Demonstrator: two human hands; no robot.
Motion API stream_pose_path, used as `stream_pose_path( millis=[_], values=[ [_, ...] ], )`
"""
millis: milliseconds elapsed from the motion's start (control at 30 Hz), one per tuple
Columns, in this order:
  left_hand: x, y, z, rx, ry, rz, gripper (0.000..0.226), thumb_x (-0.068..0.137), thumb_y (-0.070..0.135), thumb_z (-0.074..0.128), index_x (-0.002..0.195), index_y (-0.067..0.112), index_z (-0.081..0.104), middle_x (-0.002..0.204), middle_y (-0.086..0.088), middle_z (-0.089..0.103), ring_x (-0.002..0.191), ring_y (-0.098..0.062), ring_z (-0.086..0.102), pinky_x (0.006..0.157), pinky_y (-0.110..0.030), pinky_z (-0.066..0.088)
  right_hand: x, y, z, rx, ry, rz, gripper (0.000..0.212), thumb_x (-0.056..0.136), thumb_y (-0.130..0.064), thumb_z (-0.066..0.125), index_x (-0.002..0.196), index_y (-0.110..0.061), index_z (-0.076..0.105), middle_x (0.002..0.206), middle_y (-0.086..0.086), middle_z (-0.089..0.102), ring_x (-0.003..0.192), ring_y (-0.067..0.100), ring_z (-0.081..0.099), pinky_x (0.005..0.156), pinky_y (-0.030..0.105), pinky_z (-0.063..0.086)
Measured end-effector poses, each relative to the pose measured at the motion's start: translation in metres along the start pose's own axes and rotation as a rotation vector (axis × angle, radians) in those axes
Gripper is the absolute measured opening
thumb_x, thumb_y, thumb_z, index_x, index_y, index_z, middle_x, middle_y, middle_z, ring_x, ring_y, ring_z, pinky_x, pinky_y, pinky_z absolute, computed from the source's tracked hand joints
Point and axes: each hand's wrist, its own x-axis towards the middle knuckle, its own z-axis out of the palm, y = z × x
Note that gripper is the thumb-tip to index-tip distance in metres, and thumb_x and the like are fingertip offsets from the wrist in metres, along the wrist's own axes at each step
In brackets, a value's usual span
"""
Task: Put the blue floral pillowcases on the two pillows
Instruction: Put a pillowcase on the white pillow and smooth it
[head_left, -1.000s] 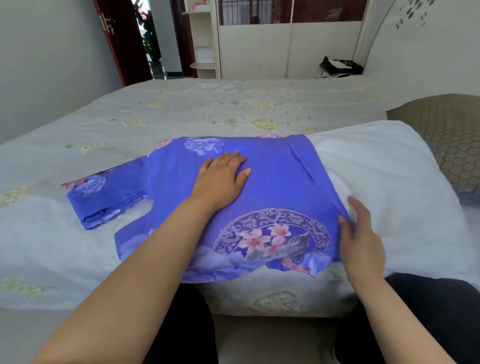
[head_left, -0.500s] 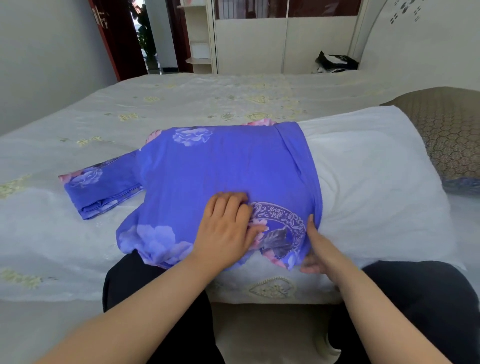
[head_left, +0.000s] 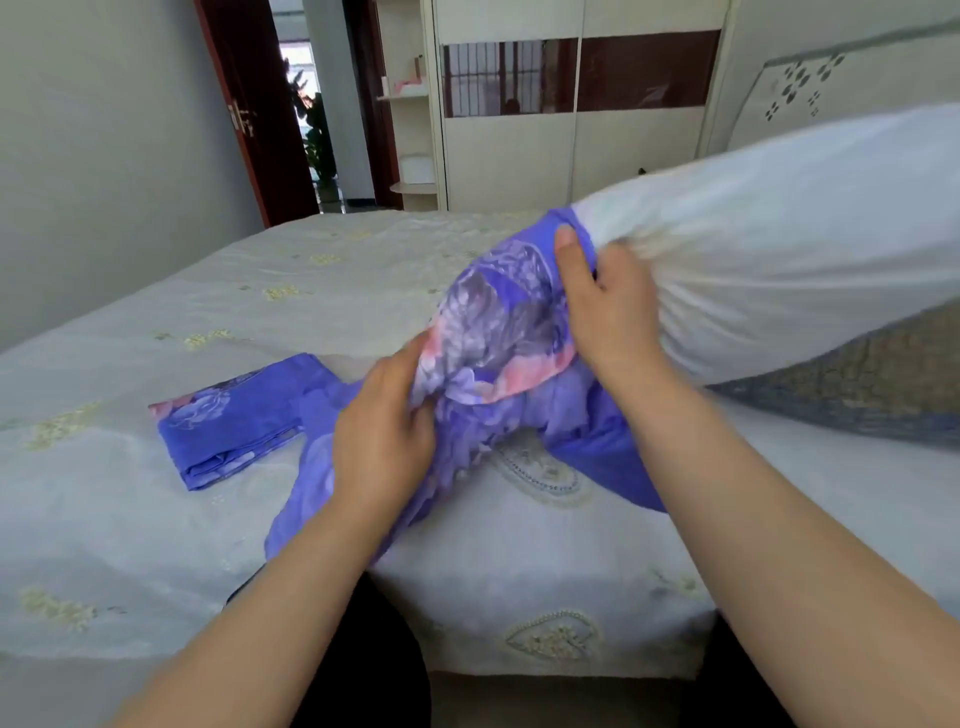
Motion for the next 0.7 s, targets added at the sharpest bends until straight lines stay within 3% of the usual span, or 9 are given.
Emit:
stream_pose_path(
  millis=[67,133,233,333,467,533,567,633,700],
  values=[
    [0.027,0.015,-0.012,-0.253,0.119,-0.122,0.034,0.087,0.009,0.057,0.118,0.023,0.060,0.093,0.018,0.063,0.082,0.006,0.057,0.070,-0.013,0.040,0.038,-0.033,0.003,-0.079,-0.043,-0.246,0.038,0.097,-0.036,0.045,0.065,-0.020,0.033,0.059,-0.002,0.037,0.065,0.021,0.039,0.063,0.037,0.030],
    [0.050,0.021,-0.020,-0.442,0.167,-0.199,0.016,0.088,0.010,0.058,0.102,0.017,0.064,0.085,0.014,0.063,0.071,0.009,0.054,0.067,-0.010,0.040,0.068,-0.055,0.011,-0.146,-0.140,-0.420,0.024,0.097,-0.038,0.045,0.085,-0.016,0.048,0.079,0.000,0.051,0.077,0.020,0.046,0.074,0.036,0.036],
    [0.058,0.014,-0.017,-0.615,0.096,-0.362,0.018,0.093,0.014,0.054,0.078,0.025,0.055,0.067,0.010,0.052,0.053,0.002,0.043,0.056,-0.017,0.038,0.088,-0.064,0.028,-0.244,-0.344,-0.565,0.053,0.089,-0.051,0.053,0.127,-0.015,0.049,0.122,0.001,0.056,0.113,0.019,0.050,0.095,0.029,0.035],
    [0.044,-0.007,0.008,-0.633,-0.011,-0.556,0.027,0.094,0.013,0.051,0.069,0.020,0.045,0.058,0.005,0.047,0.056,-0.010,0.045,0.046,-0.015,0.036,0.086,-0.044,0.045,-0.481,-0.455,-0.722,0.081,0.079,-0.064,0.056,0.145,-0.025,0.030,0.147,0.004,0.035,0.138,0.024,0.028,0.113,0.034,0.019],
    [-0.001,-0.057,0.041,-0.624,-0.353,-0.867,0.015,0.077,0.020,0.061,0.073,0.015,0.048,0.071,-0.006,0.048,0.064,-0.016,0.051,0.048,-0.010,0.041,0.060,0.024,0.056,-0.828,-0.787,-0.414,0.107,0.068,-0.081,0.051,0.150,-0.028,0.009,0.159,0.005,0.005,0.146,0.028,0.006,0.115,0.048,0.006],
    [-0.024,-0.085,0.053,-0.482,-0.524,-0.888,0.014,0.095,0.017,0.052,0.081,0.022,0.051,0.081,-0.003,0.055,0.080,-0.021,0.054,0.062,-0.022,0.047,0.039,0.068,0.057,-0.916,-1.032,-0.183,0.110,0.069,-0.080,0.051,0.151,-0.026,0.001,0.160,0.005,0.001,0.145,0.029,0.011,0.114,0.048,0.014],
    [-0.025,-0.096,0.056,-0.368,-0.507,-0.848,0.022,0.099,0.023,0.046,0.078,0.027,0.051,0.079,0.000,0.055,0.085,-0.020,0.052,0.068,-0.026,0.044,0.029,0.087,0.057,-0.944,-1.100,-0.117,0.104,0.074,-0.078,0.048,0.151,-0.024,0.003,0.159,0.006,0.005,0.144,0.030,0.016,0.113,0.045,0.019],
    [-0.010,-0.099,0.058,-0.249,-0.444,-0.786,0.041,0.098,0.048,0.034,0.073,0.024,0.056,0.081,-0.004,0.055,0.088,-0.017,0.049,0.077,-0.027,0.035,0.023,0.111,0.056,-0.934,-1.033,-0.107,0.081,0.086,-0.069,0.040,0.147,-0.018,0.025,0.153,0.010,0.028,0.137,0.032,0.032,0.106,0.042,0.032],
    [0.017,-0.089,0.057,-0.160,-0.521,-0.717,0.059,0.096,0.058,0.023,0.084,0.014,0.060,0.089,-0.009,0.053,0.089,-0.017,0.047,0.079,-0.027,0.033,0.030,0.121,0.058,-0.833,-0.848,-0.165,0.050,0.094,-0.053,0.041,0.122,-0.015,0.055,0.130,0.011,0.055,0.117,0.030,0.052,0.088,0.035,0.042]
  ],
)
